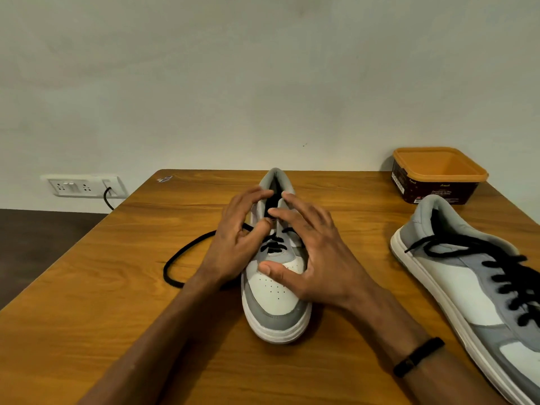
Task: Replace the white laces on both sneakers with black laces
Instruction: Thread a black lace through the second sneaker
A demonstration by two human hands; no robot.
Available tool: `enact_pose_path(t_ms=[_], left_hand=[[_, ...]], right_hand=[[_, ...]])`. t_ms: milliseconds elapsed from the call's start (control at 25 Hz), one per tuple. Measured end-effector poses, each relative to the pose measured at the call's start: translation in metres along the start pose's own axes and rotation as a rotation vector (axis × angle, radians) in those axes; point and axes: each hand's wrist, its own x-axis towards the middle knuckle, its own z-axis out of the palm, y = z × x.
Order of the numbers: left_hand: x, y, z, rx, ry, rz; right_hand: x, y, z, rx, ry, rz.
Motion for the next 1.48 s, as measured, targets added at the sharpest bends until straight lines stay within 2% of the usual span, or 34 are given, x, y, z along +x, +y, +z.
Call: enact_pose_path(t_ms=[80, 160, 280, 400, 520, 640, 720, 800, 920, 1000, 1040, 1120, 1200, 1320, 1480], left_hand=[[0.003, 0.000, -0.007, 0.182, 0.039, 0.189], [0.005, -0.005, -0.014, 0.242, 0.090, 0.277], [0.005, -0.006, -0.012, 0.244, 0.139, 0.287], [0.003, -0.002, 0.001, 0.267, 0.178, 0.312], [0.005, 0.000, -0.004, 0.233, 0.265, 0.303], [0.005, 0.002, -0.008, 0.223, 0.378, 0.286], [0.000, 0.005, -0.001, 0.154, 0.388, 0.253], [-0.005, 0.007, 0.004, 0.104, 0.345, 0.209], [-0.006, 0.010, -0.003, 0.260, 0.281, 0.215], [-0.004, 0.017, -0.013, 0.368, 0.346, 0.277], [-0.001, 0.020, -0.017, 0.349, 0.415, 0.307], [0.003, 0.021, -0.018, 0.153, 0.524, 0.297], [0.001, 0.015, -0.013, -0.007, 0.541, 0.224], [-0.011, -0.004, 0.004, 0.070, 0.499, 0.160], [-0.016, -0.010, 0.013, 0.029, 0.545, 0.137]], right_hand=[[0.000, 0.005, -0.006, -0.081, 0.072, 0.002], [0.001, 0.008, -0.013, -0.160, 0.149, 0.029], [0.000, 0.006, -0.015, -0.198, 0.176, -0.040], [-0.003, 0.000, -0.012, -0.178, 0.102, -0.156], [-0.003, -0.007, -0.009, -0.159, 0.057, -0.150], [-0.003, -0.007, -0.008, -0.101, 0.143, -0.195], [-0.008, -0.005, -0.003, -0.045, 0.182, -0.215], [-0.014, -0.005, 0.002, 0.043, 0.208, -0.169], [-0.015, -0.004, -0.003, 0.242, 0.347, 0.021], [-0.009, 0.004, -0.014, 0.328, 0.421, 0.166], [-0.008, 0.011, -0.020, 0.306, 0.418, 0.246], [-0.009, 0.026, -0.028, 0.168, 0.350, 0.362], [-0.014, 0.032, -0.036, 0.124, 0.232, 0.398], [-0.016, 0.026, -0.051, 0.218, -0.017, 0.412], [-0.015, 0.023, -0.062, 0.074, -0.449, 0.426]])
